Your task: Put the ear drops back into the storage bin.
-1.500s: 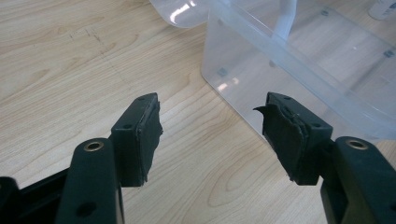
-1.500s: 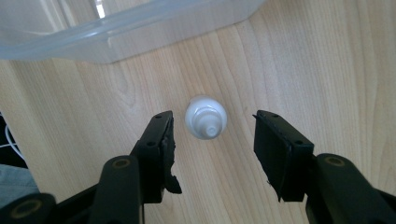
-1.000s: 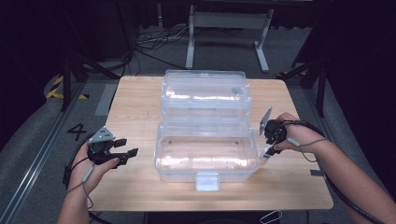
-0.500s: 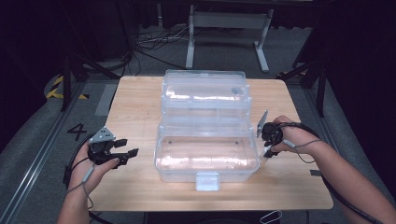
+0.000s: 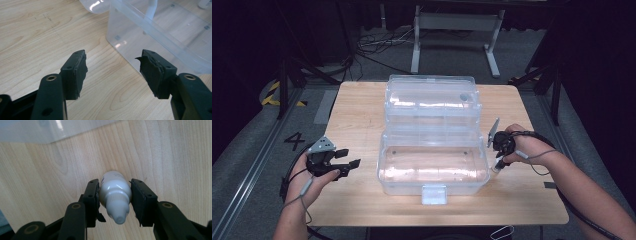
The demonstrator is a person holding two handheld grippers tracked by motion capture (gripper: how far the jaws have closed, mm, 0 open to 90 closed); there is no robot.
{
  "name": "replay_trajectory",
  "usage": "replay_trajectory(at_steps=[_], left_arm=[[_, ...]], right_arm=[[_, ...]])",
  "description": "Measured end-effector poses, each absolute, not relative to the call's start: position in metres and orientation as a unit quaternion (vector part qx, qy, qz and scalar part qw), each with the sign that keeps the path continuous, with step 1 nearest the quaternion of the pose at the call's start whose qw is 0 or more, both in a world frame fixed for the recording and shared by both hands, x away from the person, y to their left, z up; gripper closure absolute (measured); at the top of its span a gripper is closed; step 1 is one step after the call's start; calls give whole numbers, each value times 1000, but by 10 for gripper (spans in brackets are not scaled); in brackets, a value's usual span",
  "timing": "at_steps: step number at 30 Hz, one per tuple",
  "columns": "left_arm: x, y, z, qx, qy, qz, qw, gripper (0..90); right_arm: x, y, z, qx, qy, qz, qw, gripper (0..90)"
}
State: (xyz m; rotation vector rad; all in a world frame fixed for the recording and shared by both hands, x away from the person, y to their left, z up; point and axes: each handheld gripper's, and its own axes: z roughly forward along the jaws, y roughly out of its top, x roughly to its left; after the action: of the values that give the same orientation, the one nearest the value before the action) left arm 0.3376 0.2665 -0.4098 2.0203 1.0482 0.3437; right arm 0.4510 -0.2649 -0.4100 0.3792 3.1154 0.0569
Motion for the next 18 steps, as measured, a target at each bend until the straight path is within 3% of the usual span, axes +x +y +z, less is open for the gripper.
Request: replay_trajectory(at_steps=[18], left_arm=[[338,266,-410,802,415,135,408,386]], right_arm=[[436,-262,-350,110,993,23,39,601]])
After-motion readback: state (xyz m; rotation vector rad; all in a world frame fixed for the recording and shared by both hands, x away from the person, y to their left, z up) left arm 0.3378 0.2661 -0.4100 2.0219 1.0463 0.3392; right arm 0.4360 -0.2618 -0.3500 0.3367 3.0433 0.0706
